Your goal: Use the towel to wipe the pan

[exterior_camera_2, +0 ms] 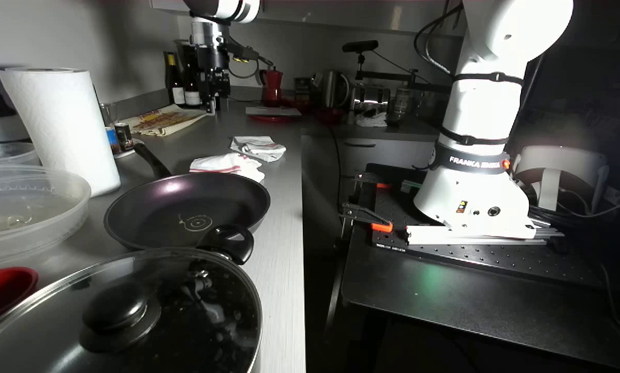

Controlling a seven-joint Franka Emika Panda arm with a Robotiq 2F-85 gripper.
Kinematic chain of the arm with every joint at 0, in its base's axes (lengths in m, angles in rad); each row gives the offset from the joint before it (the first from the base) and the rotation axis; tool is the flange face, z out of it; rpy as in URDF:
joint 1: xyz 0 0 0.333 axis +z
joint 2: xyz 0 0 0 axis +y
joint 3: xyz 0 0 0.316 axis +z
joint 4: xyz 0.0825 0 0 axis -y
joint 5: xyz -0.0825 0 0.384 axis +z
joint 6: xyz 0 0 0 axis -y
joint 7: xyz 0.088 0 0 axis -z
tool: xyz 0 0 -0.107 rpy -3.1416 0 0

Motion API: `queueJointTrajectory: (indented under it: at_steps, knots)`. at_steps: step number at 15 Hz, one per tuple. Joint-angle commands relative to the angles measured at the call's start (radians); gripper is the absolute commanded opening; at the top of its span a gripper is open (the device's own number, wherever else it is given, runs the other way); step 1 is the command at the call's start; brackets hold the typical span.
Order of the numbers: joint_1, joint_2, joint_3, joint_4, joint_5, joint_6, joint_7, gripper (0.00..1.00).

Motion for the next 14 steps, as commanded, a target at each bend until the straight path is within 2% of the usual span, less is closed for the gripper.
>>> queueJointTrajectory:
  at_steps: [1, 7, 14]
  knots:
    - [-0.004, 0.113, 0.020, 0.097, -0.009, 0.028, 0.094, 1.00]
    - [0.016, 0.239, 0.004, 0.167, -0.044, 0.067, 0.250, 1.00]
    - [0.039, 0.278, -0.004, 0.122, -0.052, 0.106, 0.369, 1.00]
